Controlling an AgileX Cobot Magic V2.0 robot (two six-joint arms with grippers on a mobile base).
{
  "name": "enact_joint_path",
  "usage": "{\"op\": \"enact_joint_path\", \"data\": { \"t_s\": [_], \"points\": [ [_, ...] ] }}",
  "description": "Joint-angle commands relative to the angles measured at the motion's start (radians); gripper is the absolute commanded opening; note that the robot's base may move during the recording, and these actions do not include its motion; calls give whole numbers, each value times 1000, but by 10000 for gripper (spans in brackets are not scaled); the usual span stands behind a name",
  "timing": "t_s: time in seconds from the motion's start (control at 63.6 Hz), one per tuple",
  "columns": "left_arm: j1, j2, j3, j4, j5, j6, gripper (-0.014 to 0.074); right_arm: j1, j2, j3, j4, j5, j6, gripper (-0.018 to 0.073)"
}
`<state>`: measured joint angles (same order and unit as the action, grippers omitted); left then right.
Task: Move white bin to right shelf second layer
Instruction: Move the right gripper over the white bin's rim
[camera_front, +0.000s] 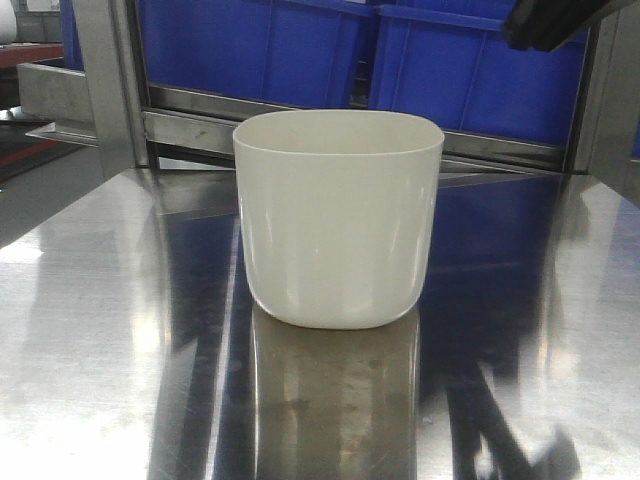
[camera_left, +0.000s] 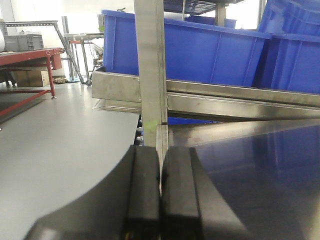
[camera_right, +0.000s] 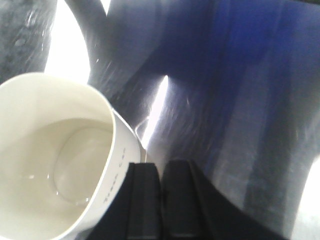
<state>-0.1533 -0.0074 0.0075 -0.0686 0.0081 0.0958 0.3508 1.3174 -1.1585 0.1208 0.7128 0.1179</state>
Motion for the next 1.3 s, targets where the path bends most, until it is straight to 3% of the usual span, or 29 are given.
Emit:
{"op": "enact_joint_path", "data": {
  "t_s": [0.0, 0.11, 0.456, 1.289],
  "points": [
    [-3, -13, 33, -5, -88, -7, 85, 0, -26, -46, 2, -5, -3, 398],
    [-3, -13, 33, -5, -88, -7, 85, 0, -26, -46, 2, 12, -3, 496],
    [-3, -13, 33, -5, -88, -7, 85, 12, -20, -46, 88, -11, -3, 496],
    [-3, -13, 33, -5, -88, -7, 85, 103, 189, -183, 88, 85, -3, 496]
  ]
}}
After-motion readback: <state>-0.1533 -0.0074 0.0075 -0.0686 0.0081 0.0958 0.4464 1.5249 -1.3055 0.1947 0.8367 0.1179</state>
